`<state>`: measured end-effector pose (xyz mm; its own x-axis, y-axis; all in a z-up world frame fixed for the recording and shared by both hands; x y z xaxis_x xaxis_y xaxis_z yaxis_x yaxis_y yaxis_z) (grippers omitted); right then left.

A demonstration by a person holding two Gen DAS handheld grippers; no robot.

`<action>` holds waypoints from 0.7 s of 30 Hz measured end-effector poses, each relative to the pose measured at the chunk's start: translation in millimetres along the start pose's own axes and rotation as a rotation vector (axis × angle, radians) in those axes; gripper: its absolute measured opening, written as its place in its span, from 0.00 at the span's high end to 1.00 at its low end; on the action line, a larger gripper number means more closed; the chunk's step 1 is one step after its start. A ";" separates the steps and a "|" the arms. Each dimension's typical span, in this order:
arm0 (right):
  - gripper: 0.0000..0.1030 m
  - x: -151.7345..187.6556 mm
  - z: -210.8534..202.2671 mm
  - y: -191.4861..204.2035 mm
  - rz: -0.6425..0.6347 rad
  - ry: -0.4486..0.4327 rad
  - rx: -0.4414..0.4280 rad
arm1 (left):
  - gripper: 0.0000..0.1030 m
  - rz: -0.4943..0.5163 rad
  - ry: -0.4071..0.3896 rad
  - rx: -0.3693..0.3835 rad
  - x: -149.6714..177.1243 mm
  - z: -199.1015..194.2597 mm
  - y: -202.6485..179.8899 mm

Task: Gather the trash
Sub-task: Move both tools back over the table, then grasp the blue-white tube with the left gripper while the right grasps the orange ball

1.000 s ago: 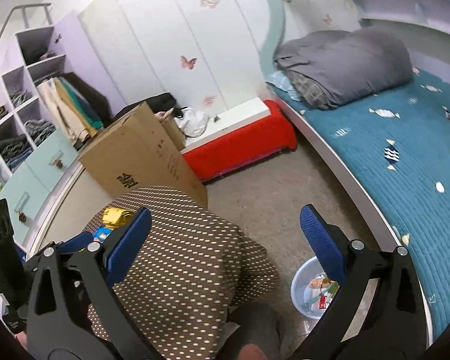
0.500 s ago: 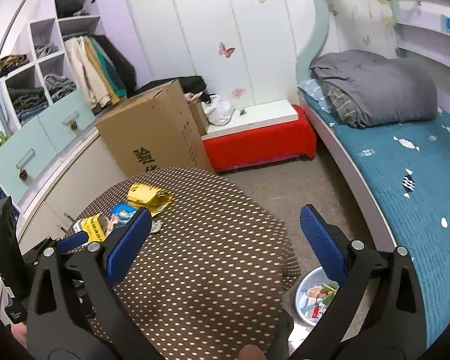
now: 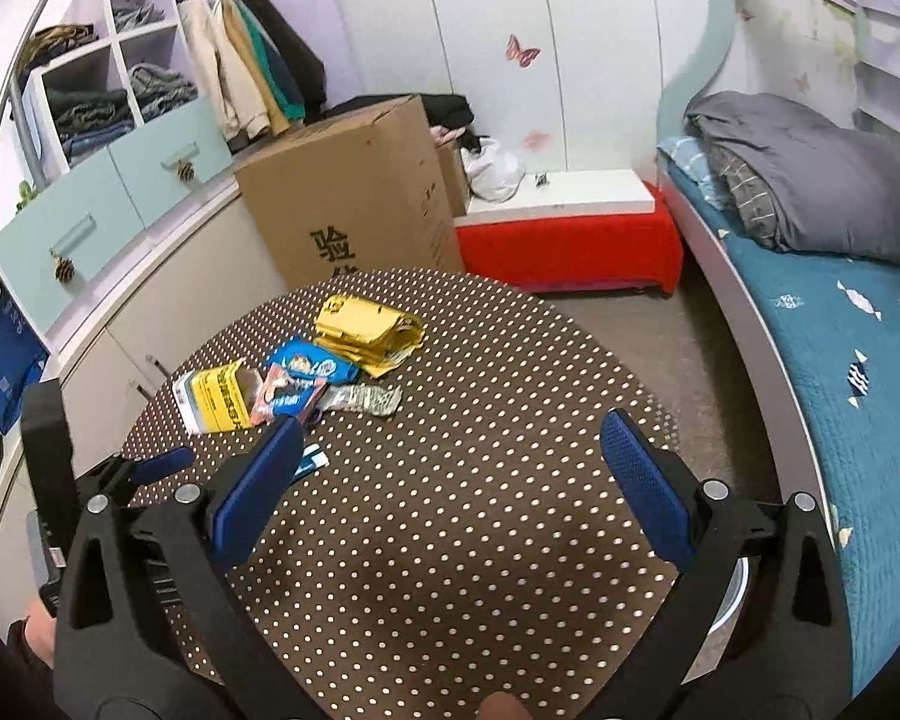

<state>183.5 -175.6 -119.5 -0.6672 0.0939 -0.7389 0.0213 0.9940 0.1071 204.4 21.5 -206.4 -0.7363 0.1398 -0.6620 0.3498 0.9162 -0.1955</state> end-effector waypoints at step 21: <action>0.06 37.0 62.3 59.7 -0.121 0.143 -0.080 | 0.89 -0.042 0.033 0.047 34.8 -5.4 11.4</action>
<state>206.5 -109.4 -182.0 -0.7602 -0.0404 -0.6485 -0.1208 0.9894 0.0800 179.7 38.8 -227.7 -0.7694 0.1152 -0.6283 0.3446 0.9030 -0.2564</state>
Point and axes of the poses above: each gripper's, at about its wrist camera, not at the fingertips, and z roughly the way its jaws point, y to its left, x to its underside, the point moved 6 cm from there along z, roughly the way its jaws point, and after that the axes turned 11 degrees about x, right-handed, at the moved point
